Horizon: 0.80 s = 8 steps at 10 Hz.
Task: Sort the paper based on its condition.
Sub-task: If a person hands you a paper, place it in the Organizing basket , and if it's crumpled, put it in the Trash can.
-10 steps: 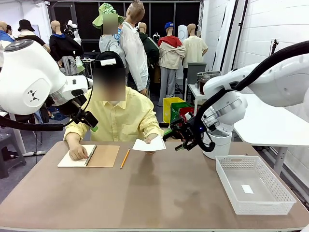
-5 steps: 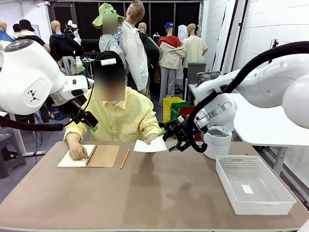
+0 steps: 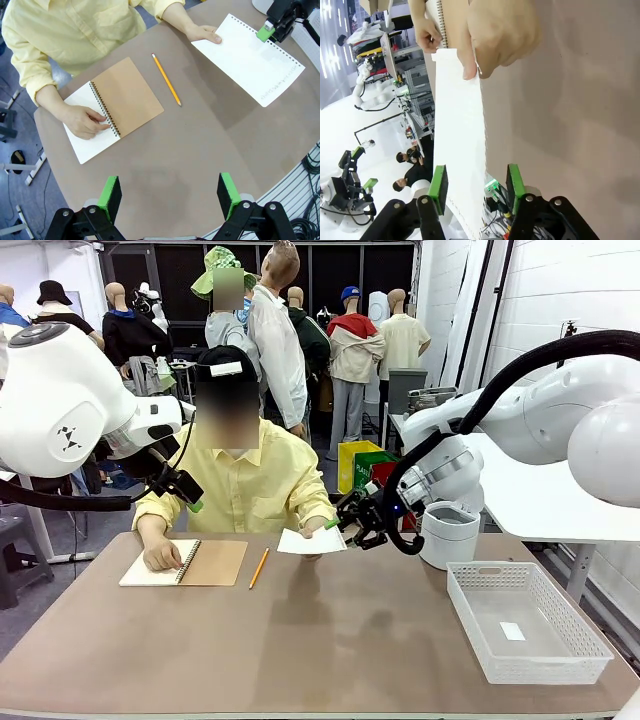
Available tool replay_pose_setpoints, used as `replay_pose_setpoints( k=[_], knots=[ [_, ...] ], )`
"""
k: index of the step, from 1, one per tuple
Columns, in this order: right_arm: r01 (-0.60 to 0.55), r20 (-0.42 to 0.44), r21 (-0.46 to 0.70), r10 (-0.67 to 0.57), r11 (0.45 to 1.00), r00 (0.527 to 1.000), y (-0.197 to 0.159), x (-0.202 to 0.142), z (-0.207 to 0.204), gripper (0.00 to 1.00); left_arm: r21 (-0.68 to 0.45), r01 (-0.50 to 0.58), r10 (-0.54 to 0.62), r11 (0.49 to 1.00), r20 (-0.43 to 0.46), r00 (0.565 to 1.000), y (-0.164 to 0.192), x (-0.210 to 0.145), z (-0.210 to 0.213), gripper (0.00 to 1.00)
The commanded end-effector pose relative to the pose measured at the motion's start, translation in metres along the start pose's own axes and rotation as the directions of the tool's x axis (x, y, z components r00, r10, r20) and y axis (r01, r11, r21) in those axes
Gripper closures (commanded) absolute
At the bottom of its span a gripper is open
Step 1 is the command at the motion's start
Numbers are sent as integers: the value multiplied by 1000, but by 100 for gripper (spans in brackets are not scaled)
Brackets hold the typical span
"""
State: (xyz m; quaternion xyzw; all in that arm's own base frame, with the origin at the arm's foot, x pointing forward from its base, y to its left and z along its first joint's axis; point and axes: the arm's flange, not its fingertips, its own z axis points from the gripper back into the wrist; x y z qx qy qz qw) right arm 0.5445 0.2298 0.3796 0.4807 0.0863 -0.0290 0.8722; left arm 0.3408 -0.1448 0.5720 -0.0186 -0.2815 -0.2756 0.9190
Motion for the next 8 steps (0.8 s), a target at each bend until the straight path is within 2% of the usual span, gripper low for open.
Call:
replay_pose_setpoints(
  k=[1, 3, 4, 5, 6, 8],
  knots=[
    [25, -17, -13, -25, 1000, 1000, 6, 6, 1, 68, 2, 8, -8, 1000, 11, 1000, 2, 0, -1, 0],
    [27, -12, -14, -27, 1000, 1000, 5, 6, 3, 68, 2, 8, -8, 1000, 11, 1000, 2, 0, -1, 0],
    [33, -9, -17, -33, 999, 999, 4, 7, 4, 74, 2, 8, -8, 1000, 11, 1000, 2, 0, -1, 0],
    [36, -8, -19, -36, 999, 999, 4, 7, 5, 91, 2, 8, -8, 1000, 11, 1000, 2, 0, -1, 0],
    [35, -7, -20, -35, 999, 999, 4, 6, 4, 100, 2, 8, -8, 1000, 11, 1000, 2, 0, -1, 0],
    [39, -10, -20, -39, 999, 999, 3, 8, 4, 100, 2, 8, -8, 1000, 11, 1000, 2, 0, -1, 0]
  ],
)
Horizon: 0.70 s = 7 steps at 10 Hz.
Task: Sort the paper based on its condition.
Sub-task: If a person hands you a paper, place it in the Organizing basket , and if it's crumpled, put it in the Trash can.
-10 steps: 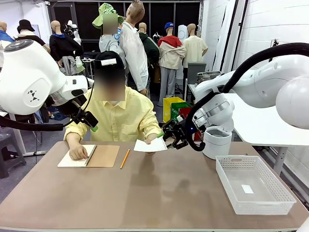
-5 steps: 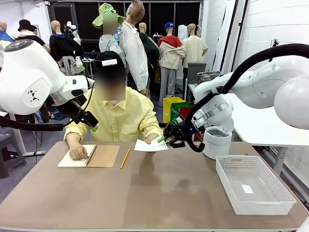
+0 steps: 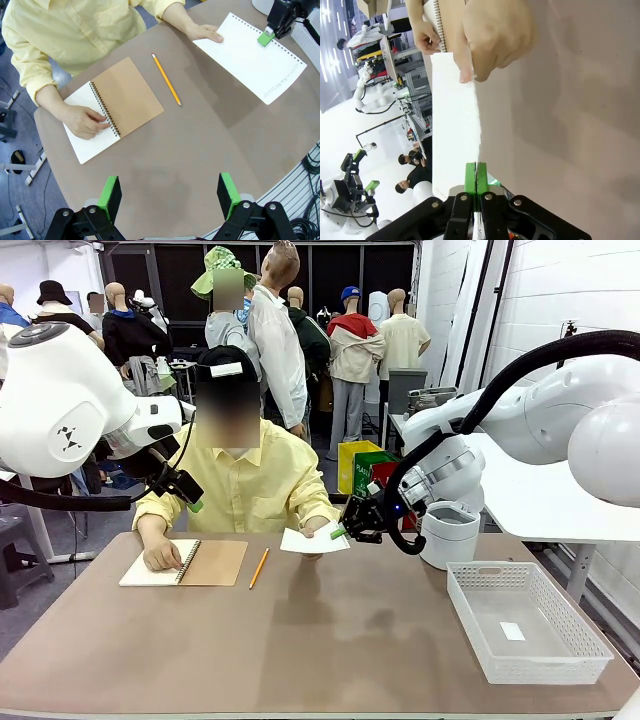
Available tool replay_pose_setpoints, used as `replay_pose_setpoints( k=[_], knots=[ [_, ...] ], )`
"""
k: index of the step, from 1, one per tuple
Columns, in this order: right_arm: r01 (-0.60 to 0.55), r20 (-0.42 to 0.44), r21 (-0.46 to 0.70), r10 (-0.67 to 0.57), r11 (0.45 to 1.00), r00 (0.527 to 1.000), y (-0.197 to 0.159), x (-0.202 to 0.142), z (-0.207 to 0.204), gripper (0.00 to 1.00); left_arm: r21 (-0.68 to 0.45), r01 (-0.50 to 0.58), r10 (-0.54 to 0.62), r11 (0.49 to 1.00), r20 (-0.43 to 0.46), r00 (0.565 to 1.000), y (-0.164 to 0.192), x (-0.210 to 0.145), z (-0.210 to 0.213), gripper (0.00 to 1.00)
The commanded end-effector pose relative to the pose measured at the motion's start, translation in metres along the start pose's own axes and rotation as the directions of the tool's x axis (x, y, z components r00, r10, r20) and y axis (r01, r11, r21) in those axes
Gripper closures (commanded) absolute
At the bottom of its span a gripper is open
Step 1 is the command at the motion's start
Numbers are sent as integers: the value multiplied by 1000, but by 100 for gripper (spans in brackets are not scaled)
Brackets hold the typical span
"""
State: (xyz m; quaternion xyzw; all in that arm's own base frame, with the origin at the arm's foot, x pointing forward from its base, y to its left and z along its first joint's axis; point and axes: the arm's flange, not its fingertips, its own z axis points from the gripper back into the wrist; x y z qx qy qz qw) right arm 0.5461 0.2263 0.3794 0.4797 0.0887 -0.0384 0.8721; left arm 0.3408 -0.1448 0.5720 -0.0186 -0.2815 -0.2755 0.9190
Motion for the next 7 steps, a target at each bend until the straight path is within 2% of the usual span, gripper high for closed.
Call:
replay_pose_setpoints(
  k=[1, 4, 7],
  knots=[
    [25, -12, -27, -25, 999, 1000, 5, 8, 0, 100, 2, 8, -8, 1000, 11, 1000, 2, 0, -1, 0],
    [-1, 10, -47, 1, 999, 1000, 8, 5, 6, 100, 2, 8, -8, 1000, 11, 1000, 2, 0, -1, 0],
    [-70, 59, -181, 82, 981, 995, 18, -21, 47, 100, 2, 8, -8, 1000, 11, 1000, 2, 0, -1, 0]
  ],
)
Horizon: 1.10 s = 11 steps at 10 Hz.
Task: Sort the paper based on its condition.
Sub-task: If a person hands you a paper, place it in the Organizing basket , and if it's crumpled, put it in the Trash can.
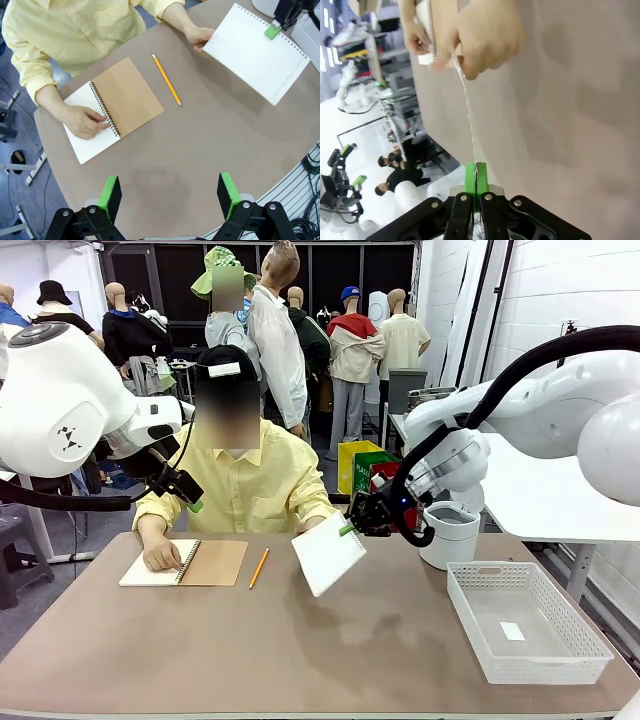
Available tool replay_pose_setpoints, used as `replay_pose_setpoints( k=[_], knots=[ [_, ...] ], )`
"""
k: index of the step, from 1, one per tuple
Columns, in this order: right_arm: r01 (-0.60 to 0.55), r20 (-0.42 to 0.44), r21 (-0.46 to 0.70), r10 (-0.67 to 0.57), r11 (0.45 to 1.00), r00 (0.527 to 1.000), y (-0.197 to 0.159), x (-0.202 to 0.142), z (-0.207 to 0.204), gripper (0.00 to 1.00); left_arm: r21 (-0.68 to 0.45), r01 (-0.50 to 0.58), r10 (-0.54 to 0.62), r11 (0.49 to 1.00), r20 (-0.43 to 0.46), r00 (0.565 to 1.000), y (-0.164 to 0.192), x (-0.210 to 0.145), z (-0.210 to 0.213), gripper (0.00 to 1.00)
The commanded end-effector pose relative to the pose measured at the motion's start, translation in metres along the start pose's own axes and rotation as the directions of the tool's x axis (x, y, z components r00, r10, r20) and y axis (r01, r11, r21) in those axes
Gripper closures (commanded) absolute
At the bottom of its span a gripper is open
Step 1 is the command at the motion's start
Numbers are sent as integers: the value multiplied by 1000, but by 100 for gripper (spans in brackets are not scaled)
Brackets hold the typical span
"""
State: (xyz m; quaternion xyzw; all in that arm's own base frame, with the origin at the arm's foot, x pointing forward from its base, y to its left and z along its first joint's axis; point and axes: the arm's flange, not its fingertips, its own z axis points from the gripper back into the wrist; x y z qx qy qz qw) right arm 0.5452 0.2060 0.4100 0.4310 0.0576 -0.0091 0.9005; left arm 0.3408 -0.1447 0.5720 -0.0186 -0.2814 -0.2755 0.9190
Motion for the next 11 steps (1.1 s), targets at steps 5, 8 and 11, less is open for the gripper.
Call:
replay_pose_setpoints(
  k=[5, 8, 11],
  knots=[
    [93, 173, -337, -36, 937, 984, -17, -85, 116, 100, 2, 8, -8, 1000, 11, 1000, 1, 0, -1, 0],
    [135, 229, -410, -42, 902, 973, -43, -110, 145, 100, 2, 8, -8, 1000, 11, 1000, 1, 0, -1, 0],
    [102, 215, -513, 12, 852, 977, -63, -117, 165, 100, 2, 8, -8, 1000, 11, 1000, 1, 0, -1, 0]
  ],
)
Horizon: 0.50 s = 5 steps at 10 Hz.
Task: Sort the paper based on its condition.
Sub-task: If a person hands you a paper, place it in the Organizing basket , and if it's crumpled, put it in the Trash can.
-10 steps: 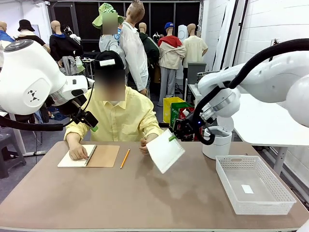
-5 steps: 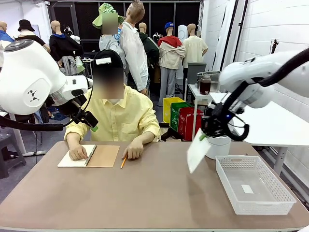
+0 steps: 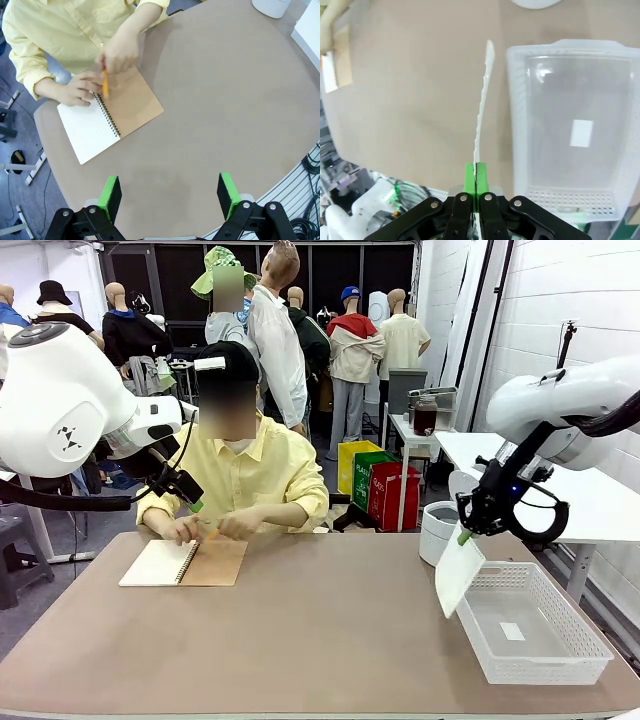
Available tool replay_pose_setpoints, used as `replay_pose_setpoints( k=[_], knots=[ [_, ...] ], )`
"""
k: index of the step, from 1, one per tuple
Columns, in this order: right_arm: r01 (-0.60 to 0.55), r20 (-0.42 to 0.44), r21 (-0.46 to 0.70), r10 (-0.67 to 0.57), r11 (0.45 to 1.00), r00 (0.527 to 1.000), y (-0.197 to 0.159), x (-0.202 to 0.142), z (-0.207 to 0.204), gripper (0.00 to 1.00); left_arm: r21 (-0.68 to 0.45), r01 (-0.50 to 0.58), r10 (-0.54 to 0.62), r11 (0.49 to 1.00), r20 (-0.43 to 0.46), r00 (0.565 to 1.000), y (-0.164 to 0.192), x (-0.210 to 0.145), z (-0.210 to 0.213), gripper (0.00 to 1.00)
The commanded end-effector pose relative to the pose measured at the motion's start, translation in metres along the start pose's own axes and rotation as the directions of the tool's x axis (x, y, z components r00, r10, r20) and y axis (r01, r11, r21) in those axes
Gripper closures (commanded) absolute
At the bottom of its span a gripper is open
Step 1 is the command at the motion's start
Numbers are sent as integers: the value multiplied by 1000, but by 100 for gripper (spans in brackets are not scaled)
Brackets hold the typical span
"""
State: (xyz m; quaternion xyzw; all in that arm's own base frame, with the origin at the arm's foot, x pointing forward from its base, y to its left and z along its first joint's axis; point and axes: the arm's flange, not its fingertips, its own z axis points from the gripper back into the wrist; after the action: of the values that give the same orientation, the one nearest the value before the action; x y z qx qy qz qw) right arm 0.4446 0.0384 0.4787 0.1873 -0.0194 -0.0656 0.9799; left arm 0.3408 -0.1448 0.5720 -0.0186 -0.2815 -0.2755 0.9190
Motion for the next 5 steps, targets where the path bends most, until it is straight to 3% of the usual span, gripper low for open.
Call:
replay_pose_setpoints(
  k=[1, 5],
  knots=[
    [-43, 29, -86, 46, 995, 999, -14, -4, 1, 100, 2, 8, -8, 1000, 11, 1000, 2, 0, -1, 0],
    [-62, 65, -185, 75, 981, 995, -49, -3, -3, 100, 2, 8, -8, 1000, 11, 1000, 2, 0, -1, 0]
  ],
)
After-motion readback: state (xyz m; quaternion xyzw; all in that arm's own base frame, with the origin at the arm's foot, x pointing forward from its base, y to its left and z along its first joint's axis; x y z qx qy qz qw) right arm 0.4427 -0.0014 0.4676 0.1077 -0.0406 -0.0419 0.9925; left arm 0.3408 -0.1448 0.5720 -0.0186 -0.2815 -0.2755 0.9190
